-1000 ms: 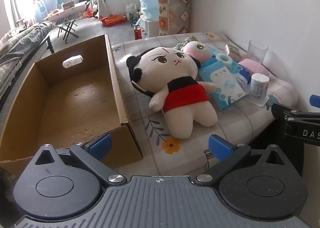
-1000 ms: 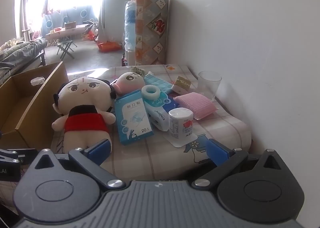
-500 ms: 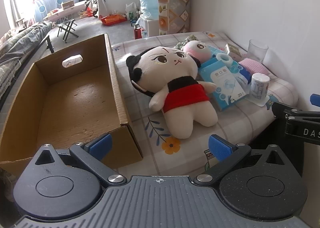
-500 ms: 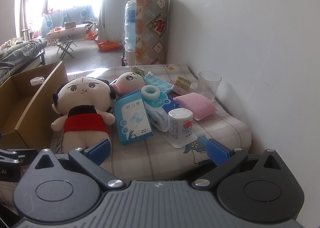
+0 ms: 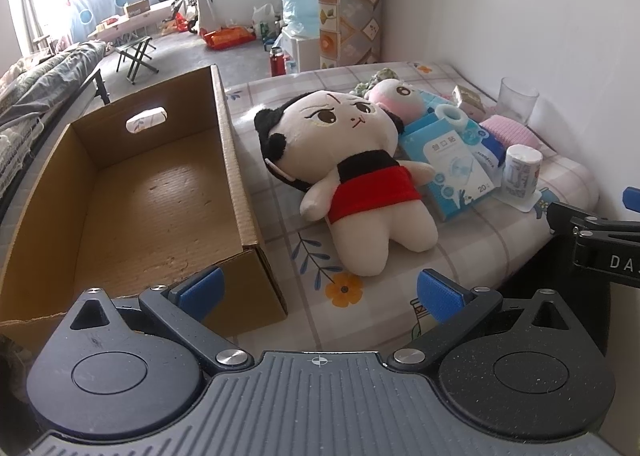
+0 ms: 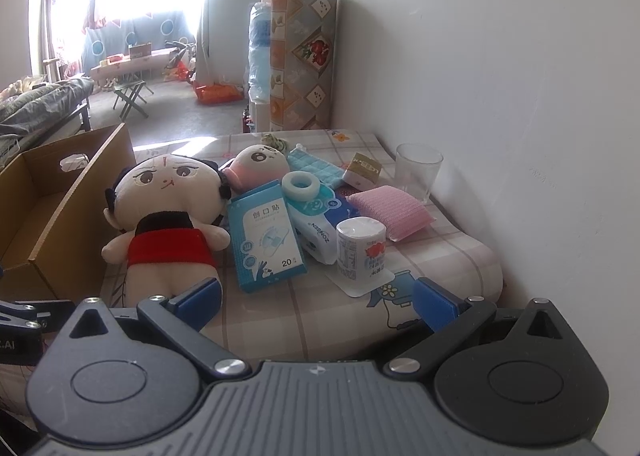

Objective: Organize soft objects

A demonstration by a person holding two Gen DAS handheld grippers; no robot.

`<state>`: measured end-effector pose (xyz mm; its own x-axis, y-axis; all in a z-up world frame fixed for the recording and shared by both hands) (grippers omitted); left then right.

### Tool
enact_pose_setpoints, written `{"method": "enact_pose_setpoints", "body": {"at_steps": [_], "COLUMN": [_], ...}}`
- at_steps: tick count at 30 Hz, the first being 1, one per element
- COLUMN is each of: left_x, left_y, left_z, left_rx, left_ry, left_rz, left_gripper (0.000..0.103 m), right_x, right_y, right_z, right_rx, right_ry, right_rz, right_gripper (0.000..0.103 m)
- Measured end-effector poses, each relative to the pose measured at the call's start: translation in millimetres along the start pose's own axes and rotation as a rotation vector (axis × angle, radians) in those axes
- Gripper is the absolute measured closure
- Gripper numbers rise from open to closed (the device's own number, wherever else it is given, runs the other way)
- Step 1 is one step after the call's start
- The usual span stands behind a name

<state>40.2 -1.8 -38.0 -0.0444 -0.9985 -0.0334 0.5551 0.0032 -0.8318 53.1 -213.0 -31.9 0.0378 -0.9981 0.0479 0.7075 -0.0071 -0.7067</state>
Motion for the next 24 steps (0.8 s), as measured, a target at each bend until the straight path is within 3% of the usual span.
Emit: {"method": "enact_pose_setpoints", "body": {"at_steps": [24], "left_x": [-2.6], "left_y": [1.0], "left_z": [-1.2], "left_rx": [-0.001], "left_ry": [-0.005], "left_rz": [0.002], "left_gripper": [0.000], "right_x": [0.1], "right_y": [0.4], "right_z": [-0.2], "right_rx": [0.000], "right_ry": [-0.001], "right_rz": [0.000], "right_gripper": [0.000]}}
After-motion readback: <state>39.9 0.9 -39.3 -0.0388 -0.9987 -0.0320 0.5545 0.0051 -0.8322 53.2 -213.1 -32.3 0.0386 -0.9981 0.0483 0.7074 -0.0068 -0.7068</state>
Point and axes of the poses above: each gripper's, at about its wrist camera, not at the fingertips, and y roughly the way its jaws point, x to its right, z to its top, the point moved 5 cm from there along y, roughly the way its jaws point, and after that the axes turned 9 degrees about -x, right-handed, at the moved point
